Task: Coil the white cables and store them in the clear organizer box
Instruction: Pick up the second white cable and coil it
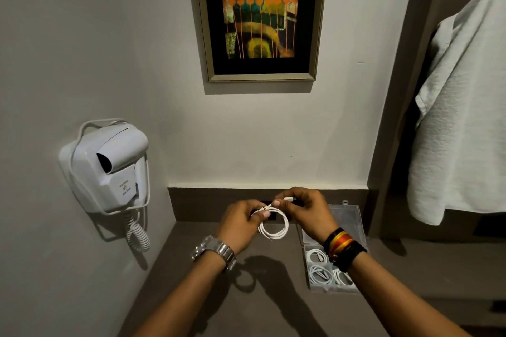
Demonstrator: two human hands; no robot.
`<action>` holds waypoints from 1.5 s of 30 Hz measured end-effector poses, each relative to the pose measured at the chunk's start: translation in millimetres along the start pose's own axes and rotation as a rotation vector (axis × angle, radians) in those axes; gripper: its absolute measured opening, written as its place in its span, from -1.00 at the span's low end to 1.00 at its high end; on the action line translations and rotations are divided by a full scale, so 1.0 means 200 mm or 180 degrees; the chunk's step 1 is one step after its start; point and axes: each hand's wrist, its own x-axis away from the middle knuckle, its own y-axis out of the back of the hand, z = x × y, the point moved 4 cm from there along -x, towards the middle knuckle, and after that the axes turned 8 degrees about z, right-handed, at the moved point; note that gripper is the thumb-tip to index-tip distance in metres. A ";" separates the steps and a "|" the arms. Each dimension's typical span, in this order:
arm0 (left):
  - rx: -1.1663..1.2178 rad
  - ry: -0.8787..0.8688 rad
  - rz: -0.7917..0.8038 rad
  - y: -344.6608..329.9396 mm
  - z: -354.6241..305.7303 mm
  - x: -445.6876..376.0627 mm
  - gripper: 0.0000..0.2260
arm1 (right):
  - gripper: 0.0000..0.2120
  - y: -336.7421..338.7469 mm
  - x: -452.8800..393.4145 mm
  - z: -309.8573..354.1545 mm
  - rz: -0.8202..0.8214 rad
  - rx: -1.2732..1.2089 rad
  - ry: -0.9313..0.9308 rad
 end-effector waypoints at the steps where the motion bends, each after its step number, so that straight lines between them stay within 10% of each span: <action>1: -0.0102 0.0015 -0.0114 0.00 0.00 0.00 -0.90 | -0.98 -0.01 0.00 -0.01 0.0007 -0.0218 -0.0114; 26: 0.0563 -0.0016 -0.0416 0.06 0.12 0.04 -0.94 | -0.74 -0.10 0.01 -0.02 0.0973 -0.0721 -0.1003; 31: 0.0652 -0.0013 -0.0223 0.10 0.14 0.04 -0.92 | -0.81 -0.15 0.01 0.01 0.0652 -0.0131 -0.0451; 45: -0.0429 -0.0159 -0.0620 0.17 0.25 0.05 -0.94 | -0.79 -0.34 0.04 -0.02 0.0466 -0.1152 -0.1323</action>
